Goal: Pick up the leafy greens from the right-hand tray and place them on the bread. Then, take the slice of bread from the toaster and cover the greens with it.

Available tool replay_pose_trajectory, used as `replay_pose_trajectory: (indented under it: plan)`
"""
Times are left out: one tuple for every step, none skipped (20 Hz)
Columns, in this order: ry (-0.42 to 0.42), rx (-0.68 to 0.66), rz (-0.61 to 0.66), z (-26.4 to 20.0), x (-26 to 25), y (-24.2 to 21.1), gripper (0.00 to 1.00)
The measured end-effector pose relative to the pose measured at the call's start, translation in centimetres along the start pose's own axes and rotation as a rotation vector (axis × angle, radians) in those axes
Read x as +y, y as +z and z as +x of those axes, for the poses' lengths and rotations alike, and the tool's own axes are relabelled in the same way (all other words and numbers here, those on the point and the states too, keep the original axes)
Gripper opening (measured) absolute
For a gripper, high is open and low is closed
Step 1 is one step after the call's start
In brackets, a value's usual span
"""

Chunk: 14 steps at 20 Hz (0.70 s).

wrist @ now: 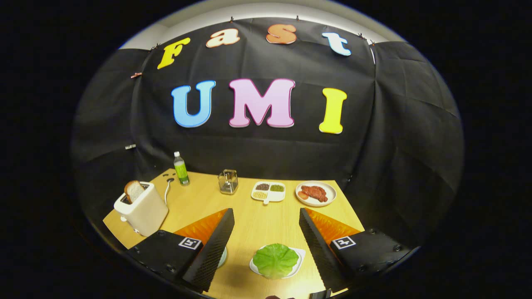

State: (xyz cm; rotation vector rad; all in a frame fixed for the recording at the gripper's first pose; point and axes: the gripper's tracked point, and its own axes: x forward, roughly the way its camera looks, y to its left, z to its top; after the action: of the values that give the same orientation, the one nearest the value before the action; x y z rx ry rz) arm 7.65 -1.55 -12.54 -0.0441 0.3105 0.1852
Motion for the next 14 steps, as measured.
replay_pose_trajectory:
  plan:
    - [0.002,0.038,0.004,0.7,-0.3,-1.4,0.98]
    - [0.008,0.083,0.008,1.5,-0.5,-3.1,0.98]
    - [0.017,0.129,0.013,2.2,-0.7,-4.9,0.98]
    - [0.024,0.173,0.015,2.8,-0.9,-6.6,0.98]
    - [0.033,0.217,0.015,3.5,-1.0,-8.2,0.98]
    - [0.041,0.253,0.012,4.1,-1.1,-9.7,0.98]
    - [0.048,0.285,0.008,4.6,-1.2,-11.0,0.98]
    - [0.054,0.315,0.004,5.0,-1.5,-12.4,0.98]
    - [0.060,0.347,-0.003,5.5,-1.8,-13.7,0.98]
    - [0.066,0.380,-0.010,6.2,-2.0,-15.2,0.98]
    - [0.076,0.408,-0.015,6.7,-2.1,-16.4,0.98]
    - [0.084,0.434,-0.020,7.2,-2.2,-17.6,0.98]
    - [0.090,0.456,-0.027,7.7,-2.3,-18.6,0.98]
    - [0.094,0.480,-0.037,8.2,-2.5,-19.8,0.98]
